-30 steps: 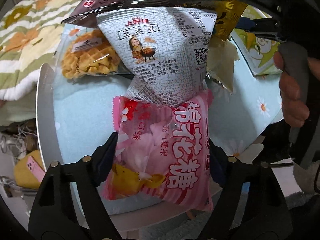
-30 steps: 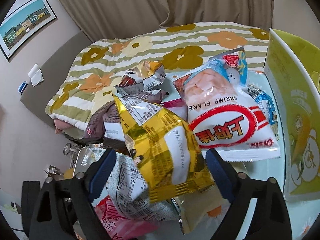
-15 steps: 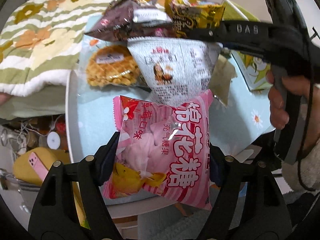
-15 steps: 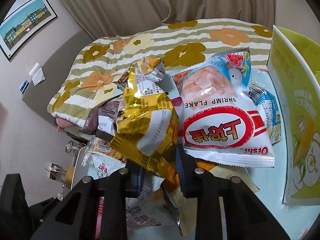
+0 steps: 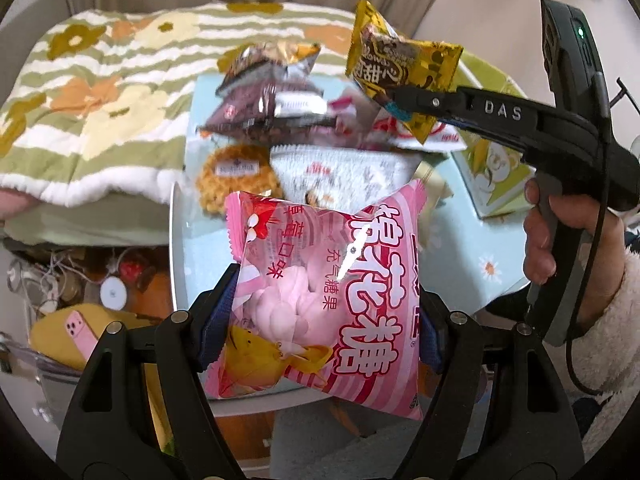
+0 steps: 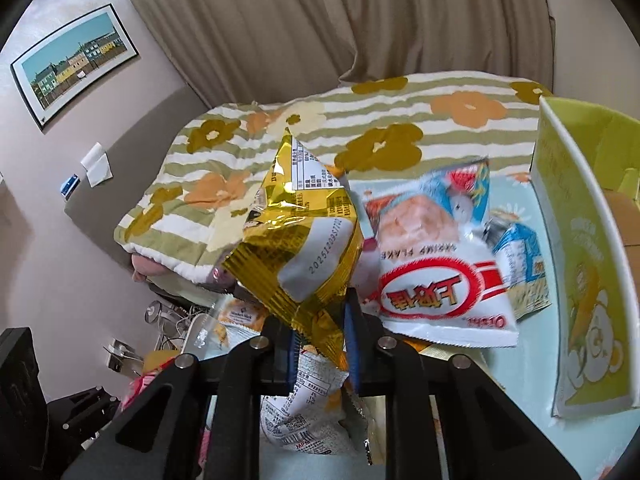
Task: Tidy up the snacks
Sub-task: 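Carry both bags over the cardboard box and open both grippers to drop them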
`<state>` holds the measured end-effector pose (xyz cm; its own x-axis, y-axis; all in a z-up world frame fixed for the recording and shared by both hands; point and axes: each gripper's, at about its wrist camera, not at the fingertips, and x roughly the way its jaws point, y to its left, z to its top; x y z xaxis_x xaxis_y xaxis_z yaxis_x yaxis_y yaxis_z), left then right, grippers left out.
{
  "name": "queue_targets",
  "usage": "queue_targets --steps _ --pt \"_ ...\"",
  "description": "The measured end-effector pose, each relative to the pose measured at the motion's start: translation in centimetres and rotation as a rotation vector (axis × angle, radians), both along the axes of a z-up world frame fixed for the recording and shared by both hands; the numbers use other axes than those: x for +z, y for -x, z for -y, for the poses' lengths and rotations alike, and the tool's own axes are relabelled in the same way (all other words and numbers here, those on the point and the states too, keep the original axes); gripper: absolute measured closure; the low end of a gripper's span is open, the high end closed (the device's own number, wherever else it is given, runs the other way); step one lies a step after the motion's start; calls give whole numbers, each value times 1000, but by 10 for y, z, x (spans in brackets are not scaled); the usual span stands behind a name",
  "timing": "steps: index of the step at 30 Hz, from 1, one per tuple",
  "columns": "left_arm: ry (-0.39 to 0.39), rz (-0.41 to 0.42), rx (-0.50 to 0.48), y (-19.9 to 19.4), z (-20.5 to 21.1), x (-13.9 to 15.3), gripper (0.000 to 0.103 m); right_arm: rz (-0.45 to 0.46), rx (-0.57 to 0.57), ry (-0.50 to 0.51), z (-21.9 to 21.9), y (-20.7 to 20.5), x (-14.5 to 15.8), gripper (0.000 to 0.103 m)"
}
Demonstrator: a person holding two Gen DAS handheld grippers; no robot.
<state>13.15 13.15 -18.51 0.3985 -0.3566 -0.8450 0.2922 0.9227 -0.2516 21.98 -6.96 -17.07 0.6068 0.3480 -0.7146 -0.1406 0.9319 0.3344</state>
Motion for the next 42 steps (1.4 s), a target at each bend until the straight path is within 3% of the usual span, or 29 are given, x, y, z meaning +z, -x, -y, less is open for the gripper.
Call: queue_targets --steps 7,12,18,24,32,40,42 --pt "30 84 -16 -19 18 36 31 54 -45 -14 27 12 34 85" --pt "27 156 -50 -38 54 69 31 102 -91 -10 65 25 64 85" --pt "37 245 -95 -54 129 101 31 155 -132 11 133 40 91 85" --pt "70 297 -121 -65 224 121 30 145 -166 35 218 56 99 85" --pt "76 255 -157 -89 343 112 30 70 -212 56 321 69 85 85" --pt "15 133 -193 -117 398 68 28 -4 -252 27 374 69 59 85" --pt "-3 112 -210 -122 405 58 21 -15 -262 15 377 68 55 85"
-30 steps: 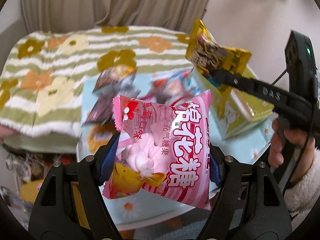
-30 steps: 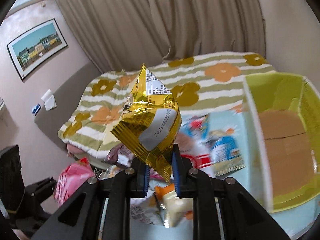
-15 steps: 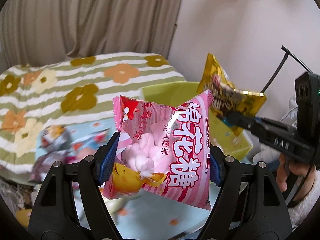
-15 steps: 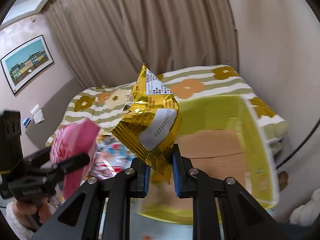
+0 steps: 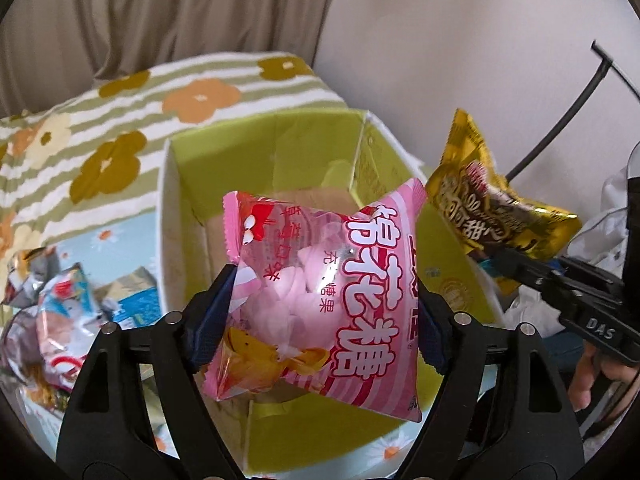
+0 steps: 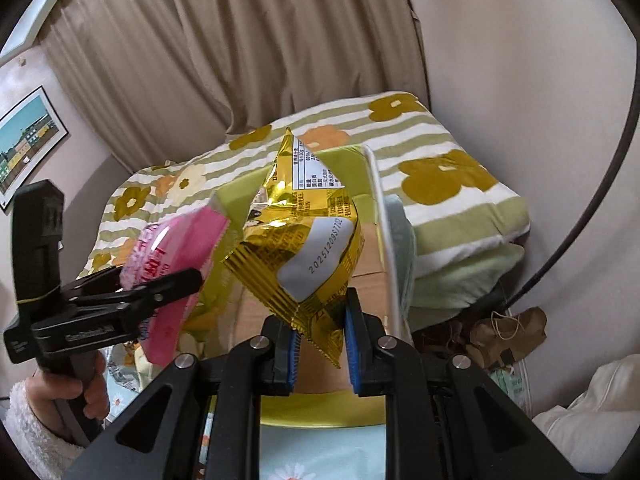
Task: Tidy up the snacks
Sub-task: 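Carry both bags over the cardboard box and open both grippers to drop them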
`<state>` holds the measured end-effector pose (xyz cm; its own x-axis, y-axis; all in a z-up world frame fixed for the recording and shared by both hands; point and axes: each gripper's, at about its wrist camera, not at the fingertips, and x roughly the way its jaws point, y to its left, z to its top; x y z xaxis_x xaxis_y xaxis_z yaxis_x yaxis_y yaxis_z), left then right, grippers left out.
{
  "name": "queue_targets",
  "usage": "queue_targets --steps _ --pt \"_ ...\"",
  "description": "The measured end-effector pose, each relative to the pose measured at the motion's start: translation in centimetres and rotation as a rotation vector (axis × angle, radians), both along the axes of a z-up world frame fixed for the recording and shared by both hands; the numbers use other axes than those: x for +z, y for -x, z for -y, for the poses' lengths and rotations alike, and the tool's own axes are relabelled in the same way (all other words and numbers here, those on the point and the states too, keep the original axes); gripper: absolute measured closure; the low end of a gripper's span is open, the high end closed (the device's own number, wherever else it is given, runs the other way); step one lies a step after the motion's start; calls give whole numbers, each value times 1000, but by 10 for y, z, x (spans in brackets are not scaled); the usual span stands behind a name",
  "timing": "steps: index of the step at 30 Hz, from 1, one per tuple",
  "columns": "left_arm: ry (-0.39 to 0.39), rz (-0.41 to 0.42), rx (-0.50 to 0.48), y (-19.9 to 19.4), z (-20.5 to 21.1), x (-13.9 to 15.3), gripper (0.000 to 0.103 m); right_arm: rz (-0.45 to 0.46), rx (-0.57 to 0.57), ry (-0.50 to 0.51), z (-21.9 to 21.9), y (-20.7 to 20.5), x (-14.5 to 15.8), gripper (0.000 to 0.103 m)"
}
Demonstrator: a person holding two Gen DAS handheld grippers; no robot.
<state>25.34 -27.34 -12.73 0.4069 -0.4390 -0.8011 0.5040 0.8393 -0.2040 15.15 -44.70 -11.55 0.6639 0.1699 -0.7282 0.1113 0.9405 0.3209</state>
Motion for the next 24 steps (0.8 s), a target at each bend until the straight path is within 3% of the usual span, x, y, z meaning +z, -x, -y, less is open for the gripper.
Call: queue_targets --steps 3,8,11,24 --pt "-35 0 -6 3 6 -6 0 -12 -5 -25 3 1 -3 85" --pt "-83 8 11 11 -3 -10 0 -14 35 -11 -1 -4 -6 85" --pt "-37 -18 15 16 -17 -8 0 -19 55 7 -5 -5 -8 85" --pt "20 -36 100 32 -55 5 0 -107 95 190 -26 -14 -28 83"
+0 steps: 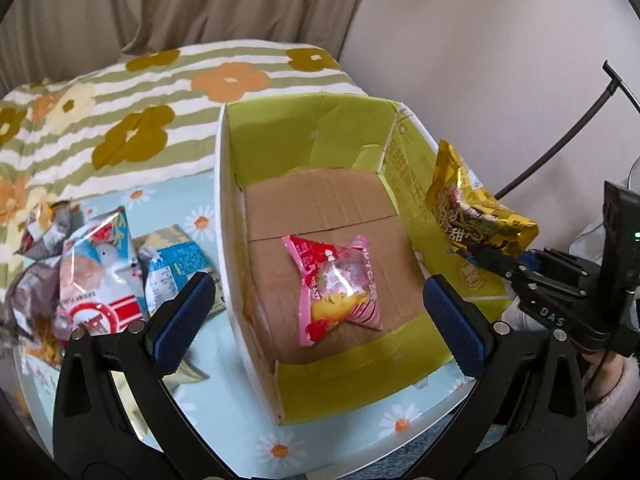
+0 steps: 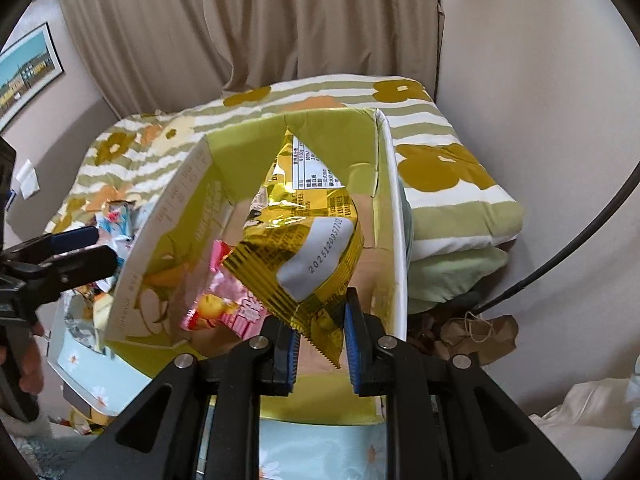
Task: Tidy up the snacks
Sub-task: 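Carry both bags over the cardboard box and open both grippers to drop them, then move both grippers back toward the snack pile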
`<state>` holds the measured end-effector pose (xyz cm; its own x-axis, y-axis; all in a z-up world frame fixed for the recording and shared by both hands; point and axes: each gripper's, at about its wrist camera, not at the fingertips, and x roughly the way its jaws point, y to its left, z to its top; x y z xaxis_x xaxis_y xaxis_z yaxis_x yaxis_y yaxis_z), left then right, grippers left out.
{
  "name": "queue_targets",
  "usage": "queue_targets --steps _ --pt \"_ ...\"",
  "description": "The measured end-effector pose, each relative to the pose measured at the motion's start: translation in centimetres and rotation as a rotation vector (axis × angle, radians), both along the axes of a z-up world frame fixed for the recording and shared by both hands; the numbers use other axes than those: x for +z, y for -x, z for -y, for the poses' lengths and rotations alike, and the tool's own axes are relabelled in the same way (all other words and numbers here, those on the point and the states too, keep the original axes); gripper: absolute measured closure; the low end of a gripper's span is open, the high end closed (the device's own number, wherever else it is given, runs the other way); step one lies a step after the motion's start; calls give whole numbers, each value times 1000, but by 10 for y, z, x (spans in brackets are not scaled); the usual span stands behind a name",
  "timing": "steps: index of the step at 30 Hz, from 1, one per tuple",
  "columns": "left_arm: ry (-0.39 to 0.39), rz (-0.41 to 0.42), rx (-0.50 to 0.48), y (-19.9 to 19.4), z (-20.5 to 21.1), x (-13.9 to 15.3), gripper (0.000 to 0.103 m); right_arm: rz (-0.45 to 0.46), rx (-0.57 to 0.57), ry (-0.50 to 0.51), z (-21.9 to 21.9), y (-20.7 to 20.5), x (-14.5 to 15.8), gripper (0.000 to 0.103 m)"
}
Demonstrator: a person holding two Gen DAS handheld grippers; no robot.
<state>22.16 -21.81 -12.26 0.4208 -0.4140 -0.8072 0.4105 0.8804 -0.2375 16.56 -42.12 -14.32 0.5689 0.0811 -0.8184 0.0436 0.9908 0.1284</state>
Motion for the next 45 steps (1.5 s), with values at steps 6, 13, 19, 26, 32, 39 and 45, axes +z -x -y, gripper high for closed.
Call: queue_targets --steps 6,13,19,26,32,39,45 --pt "-11 25 9 11 0 7 0 26 10 -82 3 10 -5 0" --pt "-7 56 36 26 -2 16 0 65 30 -129 6 22 8 0" --pt "-22 98 95 45 -8 35 0 103 74 -130 6 30 28 0" --pt "-57 157 181 65 -30 57 0 161 124 -134 -3 38 45 0" --pt "-38 189 243 74 -65 70 0 212 139 -92 -25 41 65 0" --pt "-34 206 303 76 -131 78 0 253 190 -82 -82 27 81 0" --pt "-21 158 358 64 -207 67 0 232 232 -67 -145 11 76 0"
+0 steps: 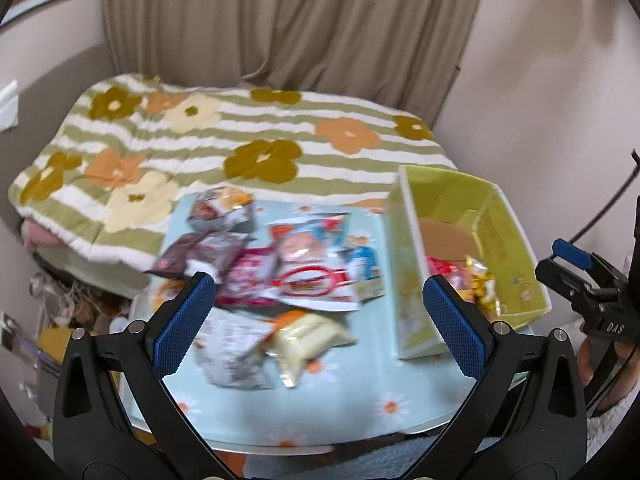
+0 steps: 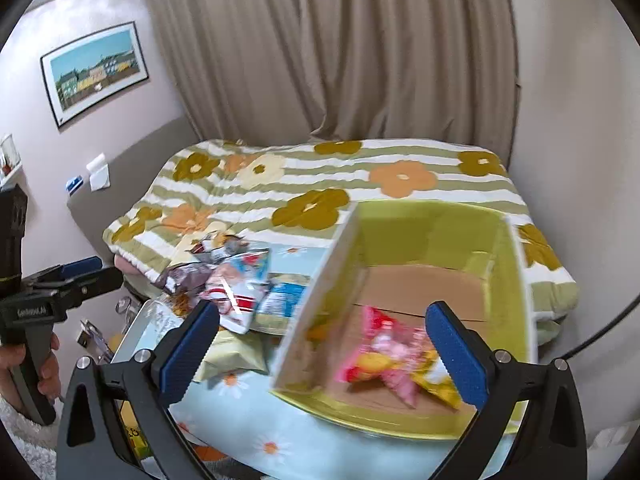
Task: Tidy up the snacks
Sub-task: 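Move both grippers back toward the snack pile, then grasp the brown MPM bag with the left gripper while the right grasps the shrimp flake bag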
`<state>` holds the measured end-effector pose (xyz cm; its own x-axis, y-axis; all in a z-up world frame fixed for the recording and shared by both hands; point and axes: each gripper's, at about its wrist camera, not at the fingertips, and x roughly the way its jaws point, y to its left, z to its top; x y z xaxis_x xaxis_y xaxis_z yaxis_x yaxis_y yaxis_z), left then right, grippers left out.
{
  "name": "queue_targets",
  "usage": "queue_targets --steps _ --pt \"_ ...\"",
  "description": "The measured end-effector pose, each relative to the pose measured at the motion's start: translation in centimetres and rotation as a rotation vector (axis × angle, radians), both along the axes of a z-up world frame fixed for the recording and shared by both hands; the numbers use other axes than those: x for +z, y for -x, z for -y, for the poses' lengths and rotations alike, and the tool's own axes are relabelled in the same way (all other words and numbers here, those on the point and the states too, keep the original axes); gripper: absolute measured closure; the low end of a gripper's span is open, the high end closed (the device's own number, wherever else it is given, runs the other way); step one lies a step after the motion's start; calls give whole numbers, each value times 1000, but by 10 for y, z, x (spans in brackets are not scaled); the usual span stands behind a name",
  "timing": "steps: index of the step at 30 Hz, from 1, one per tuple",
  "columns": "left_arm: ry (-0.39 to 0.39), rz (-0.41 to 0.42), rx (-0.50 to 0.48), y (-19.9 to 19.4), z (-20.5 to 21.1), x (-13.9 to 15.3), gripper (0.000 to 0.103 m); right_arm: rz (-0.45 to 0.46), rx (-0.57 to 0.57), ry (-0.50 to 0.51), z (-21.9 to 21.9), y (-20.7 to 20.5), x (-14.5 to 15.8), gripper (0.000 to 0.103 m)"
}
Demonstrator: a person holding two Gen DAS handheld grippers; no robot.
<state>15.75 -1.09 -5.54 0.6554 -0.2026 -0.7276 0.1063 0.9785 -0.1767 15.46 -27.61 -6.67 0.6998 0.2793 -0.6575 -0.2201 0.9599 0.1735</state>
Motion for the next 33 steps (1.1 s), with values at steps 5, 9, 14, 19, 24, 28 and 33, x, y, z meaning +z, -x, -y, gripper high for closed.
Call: queue_targets --steps 5,9,14,19,24,28,33 --pt "11 -44 6 -25 -55 -13 0 -52 6 -36 -51 -21 -13 0" --pt "38 -96 -16 -54 -90 -30 0 -87 -20 -50 -81 -38 -24 0" --pt "55 -182 -64 -101 -118 -59 0 -151 -79 -63 -111 -61 -45 0" --pt "67 -282 -129 -144 -125 -99 0 -188 -141 -46 -133 -81 -70 0" --pt "73 -368 -179 -168 -121 -141 0 -224 -167 -2 -151 -99 -94 0" --pt "89 -415 -193 -183 -119 -162 0 -237 -167 42 -161 -110 -108 0" --pt "82 -448 -184 -198 -114 -180 0 -232 -138 104 -176 -123 -119 0"
